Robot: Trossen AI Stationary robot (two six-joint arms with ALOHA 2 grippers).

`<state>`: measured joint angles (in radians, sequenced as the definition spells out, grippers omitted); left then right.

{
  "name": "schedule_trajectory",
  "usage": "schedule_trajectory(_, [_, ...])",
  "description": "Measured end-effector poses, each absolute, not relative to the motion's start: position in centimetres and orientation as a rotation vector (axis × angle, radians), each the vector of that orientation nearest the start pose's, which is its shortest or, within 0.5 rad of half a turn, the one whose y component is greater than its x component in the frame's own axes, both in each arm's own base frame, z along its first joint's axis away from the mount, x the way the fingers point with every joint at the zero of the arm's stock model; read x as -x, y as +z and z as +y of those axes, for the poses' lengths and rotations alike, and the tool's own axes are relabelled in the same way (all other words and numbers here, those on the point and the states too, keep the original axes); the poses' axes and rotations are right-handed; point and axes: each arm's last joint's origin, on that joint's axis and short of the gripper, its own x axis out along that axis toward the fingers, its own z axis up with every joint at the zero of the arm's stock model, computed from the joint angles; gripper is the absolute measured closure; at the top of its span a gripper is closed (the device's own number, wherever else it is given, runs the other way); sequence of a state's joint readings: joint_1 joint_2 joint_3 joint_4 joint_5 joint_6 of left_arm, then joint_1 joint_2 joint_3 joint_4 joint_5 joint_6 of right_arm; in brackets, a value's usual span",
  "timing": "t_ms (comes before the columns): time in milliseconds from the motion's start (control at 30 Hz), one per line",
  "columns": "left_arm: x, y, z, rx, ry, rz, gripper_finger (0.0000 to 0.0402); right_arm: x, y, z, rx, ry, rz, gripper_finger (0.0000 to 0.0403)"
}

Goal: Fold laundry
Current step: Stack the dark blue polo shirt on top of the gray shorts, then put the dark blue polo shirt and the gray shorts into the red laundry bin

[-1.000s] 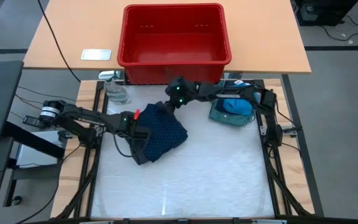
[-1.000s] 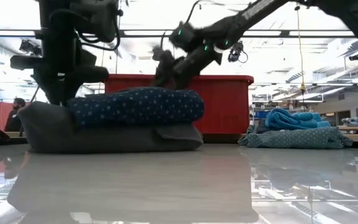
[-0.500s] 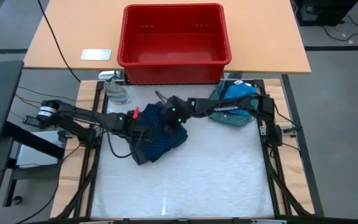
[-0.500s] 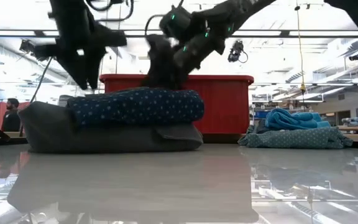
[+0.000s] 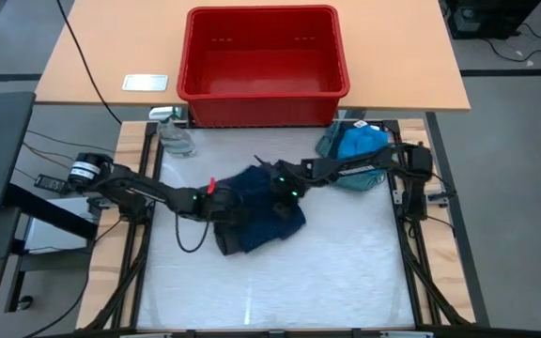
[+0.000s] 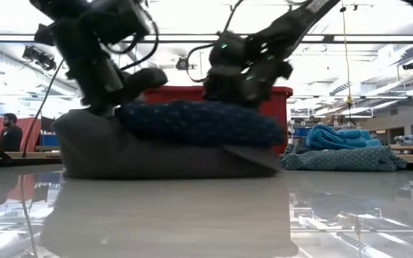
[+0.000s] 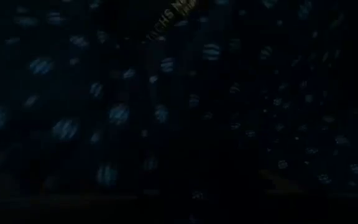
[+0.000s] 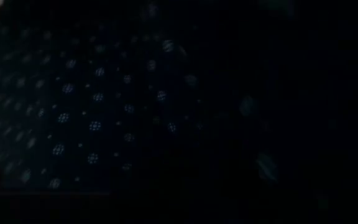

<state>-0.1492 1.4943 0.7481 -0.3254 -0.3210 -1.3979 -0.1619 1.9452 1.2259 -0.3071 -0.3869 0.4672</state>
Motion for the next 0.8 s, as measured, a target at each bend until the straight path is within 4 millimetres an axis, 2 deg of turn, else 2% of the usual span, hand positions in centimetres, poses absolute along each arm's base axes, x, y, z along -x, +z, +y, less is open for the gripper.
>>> schedule_trajectory(100, [-28.1,17.1,-3.9,1.009,0.764,0.706,0.0297,-36.3,16.4,-3.7,-0.744,0.017,1.067,0.0244])
schedule_trajectory(200, [-29.5,19.2,-4.4,0.929,0.719,0.713,0.0299,-34.2,19.4,-3.1,-0.738,0.040,1.012,0.0244])
schedule_trajectory(300, [-30.3,21.7,-3.7,0.840,0.732,0.723,0.0298,-32.2,22.7,-4.0,-0.697,-0.027,0.936,0.0243])
schedule_trajectory(467, [-30.4,24.9,-2.1,0.713,0.807,0.803,0.0298,-29.1,25.4,-6.7,-0.569,-0.260,0.886,0.0242])
schedule_trajectory(533, [-30.0,24.9,-1.7,0.707,0.841,0.831,0.0298,-28.4,25.4,-8.0,-0.542,-0.326,0.900,0.0242])
schedule_trajectory(600, [-29.8,24.8,-2.1,0.747,0.844,0.819,0.0298,-27.9,24.7,-8.9,-0.567,-0.335,0.919,0.0242])
schedule_trajectory(700, [-29.1,24.2,-4.4,0.831,0.803,0.809,0.0288,-27.0,23.5,-9.0,-0.647,-0.266,0.946,0.0242])
schedule_trajectory(800, [-27.1,23.0,-6.6,0.895,0.812,0.837,0.0258,-25.7,22.3,-8.5,-0.721,-0.240,0.935,0.0237])
